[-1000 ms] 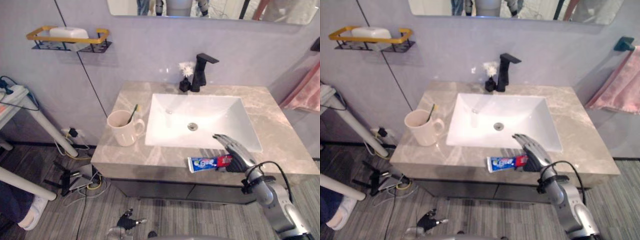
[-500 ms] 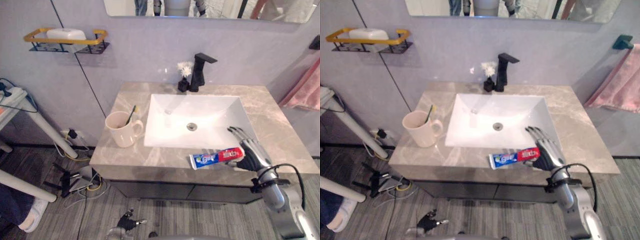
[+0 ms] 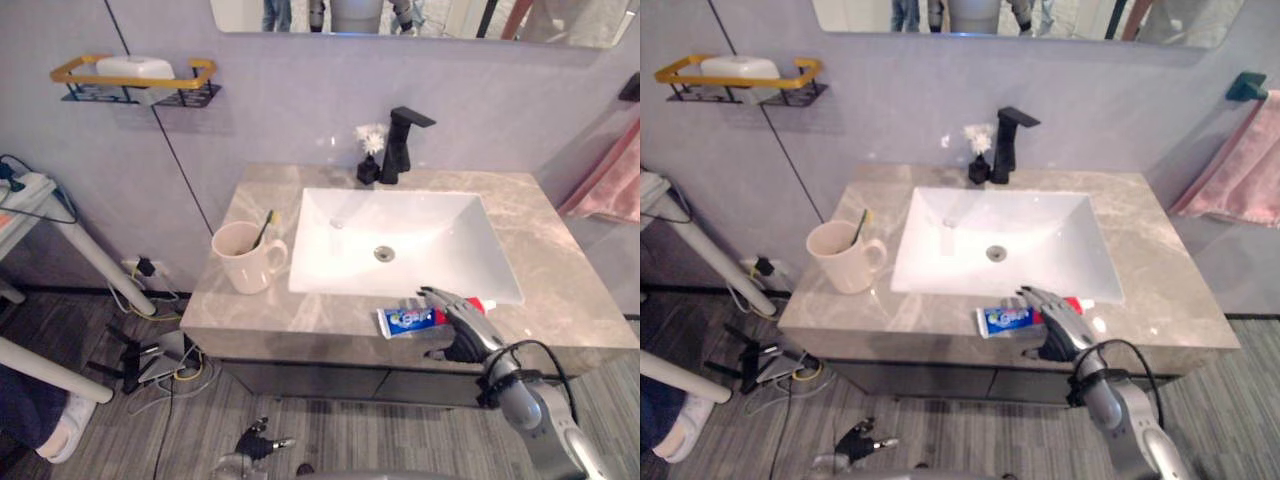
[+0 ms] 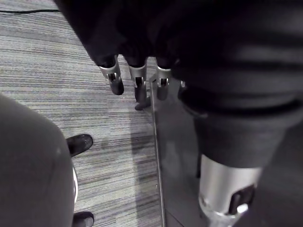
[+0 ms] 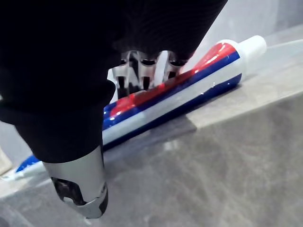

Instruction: Organize washtable

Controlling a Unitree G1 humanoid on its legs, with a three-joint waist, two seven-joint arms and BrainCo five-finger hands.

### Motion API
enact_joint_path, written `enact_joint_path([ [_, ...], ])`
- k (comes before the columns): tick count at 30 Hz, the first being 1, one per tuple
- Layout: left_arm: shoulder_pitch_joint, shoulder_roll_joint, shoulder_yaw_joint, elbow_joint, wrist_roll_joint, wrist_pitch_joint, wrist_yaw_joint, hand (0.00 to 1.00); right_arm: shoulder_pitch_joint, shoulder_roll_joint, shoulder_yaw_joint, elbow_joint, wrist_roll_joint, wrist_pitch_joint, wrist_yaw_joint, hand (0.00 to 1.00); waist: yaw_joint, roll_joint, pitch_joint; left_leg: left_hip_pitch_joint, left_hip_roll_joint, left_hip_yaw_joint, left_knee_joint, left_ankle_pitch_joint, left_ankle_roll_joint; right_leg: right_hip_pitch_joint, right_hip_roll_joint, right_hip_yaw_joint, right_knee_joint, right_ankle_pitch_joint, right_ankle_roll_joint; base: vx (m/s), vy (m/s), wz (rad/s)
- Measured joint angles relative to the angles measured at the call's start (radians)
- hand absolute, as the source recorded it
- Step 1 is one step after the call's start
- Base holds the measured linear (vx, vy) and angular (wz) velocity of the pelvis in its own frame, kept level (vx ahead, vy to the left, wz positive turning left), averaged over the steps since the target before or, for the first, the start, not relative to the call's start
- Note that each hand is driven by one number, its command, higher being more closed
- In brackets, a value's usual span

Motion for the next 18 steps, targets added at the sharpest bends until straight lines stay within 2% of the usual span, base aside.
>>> enact_joint_path([
  [7,-0.004,0.008,-0.002,0.0,-0.004,0.0,0.0,0.0,-0.032,0.0,0.007,0.023,-0.022,-0.019,-0.017,1.0,0.0,-0.013,0.005,0.0,0.004,0.001,-0.001,0.0,0.0,0.0,0.003,0.0,0.0,0.0,-0.001,0.0,0.0,0.0],
  [18,-0.007,0.012,-0.002,-0.001,-0.007,0.0,0.001,0.0,-0.032,0.019,0.009,0.033,-0.008,-0.018,-0.018,1.0,0.0,-0.022,0.007,0.0,0.006,0.001,-0.006,-0.004,-0.006,0.0,0.005,-0.001,0.001,0.0,-0.003,0.0,0.0,0.0],
])
